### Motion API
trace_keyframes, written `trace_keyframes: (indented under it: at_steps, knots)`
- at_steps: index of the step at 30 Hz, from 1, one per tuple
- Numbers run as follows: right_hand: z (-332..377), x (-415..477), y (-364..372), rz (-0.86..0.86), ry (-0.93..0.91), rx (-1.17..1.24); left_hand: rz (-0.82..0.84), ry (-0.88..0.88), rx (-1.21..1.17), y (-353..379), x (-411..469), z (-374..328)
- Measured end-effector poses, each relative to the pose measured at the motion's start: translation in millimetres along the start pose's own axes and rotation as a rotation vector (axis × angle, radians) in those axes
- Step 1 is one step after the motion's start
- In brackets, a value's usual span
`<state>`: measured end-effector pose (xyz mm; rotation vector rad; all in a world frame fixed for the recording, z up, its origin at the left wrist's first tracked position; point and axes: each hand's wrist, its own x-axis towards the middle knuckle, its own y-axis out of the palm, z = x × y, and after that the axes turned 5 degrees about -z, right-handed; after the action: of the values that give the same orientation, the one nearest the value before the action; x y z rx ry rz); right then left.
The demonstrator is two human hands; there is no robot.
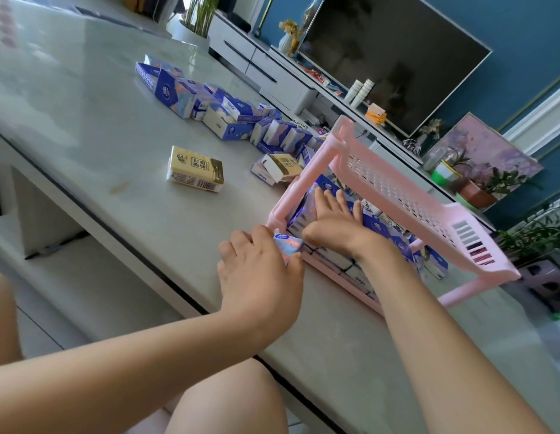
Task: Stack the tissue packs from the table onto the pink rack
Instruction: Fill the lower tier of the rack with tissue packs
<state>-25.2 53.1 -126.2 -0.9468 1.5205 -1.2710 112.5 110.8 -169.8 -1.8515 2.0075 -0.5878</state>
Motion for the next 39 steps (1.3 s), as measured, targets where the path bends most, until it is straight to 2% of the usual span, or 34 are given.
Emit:
trace_keyframes:
  at_steps: [5, 9, 13, 17, 19, 21, 23, 26, 29, 33, 35, 39]
  knots:
    - [3, -4, 4, -0.025, -0.009, -0.022, -0.018, -0.004, -0.01, 3, -1, 0]
    - [-3, -19, -3, -0.092, -0.048, 0.2, -0.056, 0.056, -0.024, 7, -5, 0]
    - [-31, -53, 12, -0.494, -0.144, 0.347, -0.049, 0.121, -0.115, 11, -11, -3]
    - [-55, -78, 30, -0.808, -0.173, 0.622, -0.046, 0.197, -0.157, 17, -16, -6]
    - [-66, -77, 37, -0.909, -0.121, 0.554, -0.069, 0.265, -0.144, 21, -18, -5]
    - [-76, -71, 42, -0.842, -0.007, 0.439, -0.086, 0.34, -0.122, 25, -20, -4]
    - [-83, -69, 42, -0.674, 0.109, 0.423, -0.119, 0.421, -0.101, 31, -21, -4]
    - [-87, -66, 39, -0.575, 0.157, 0.412, -0.168, 0.575, -0.051, 42, -18, -6]
    - [-87, -62, 35, -0.617, 0.134, 0.328, -0.259, 0.703, 0.033, 54, -8, -14]
    - [-89, -55, 39, -0.751, 0.124, 0.438, -0.305, 0.705, 0.15, 60, 9, -30]
    - [-89, -52, 42, -0.816, 0.118, 0.504, -0.241, 0.674, 0.218, 56, 14, -41]
    - [-93, -41, 44, -0.885, 0.124, 0.465, -0.17, 0.62, 0.314, 64, 33, -54]
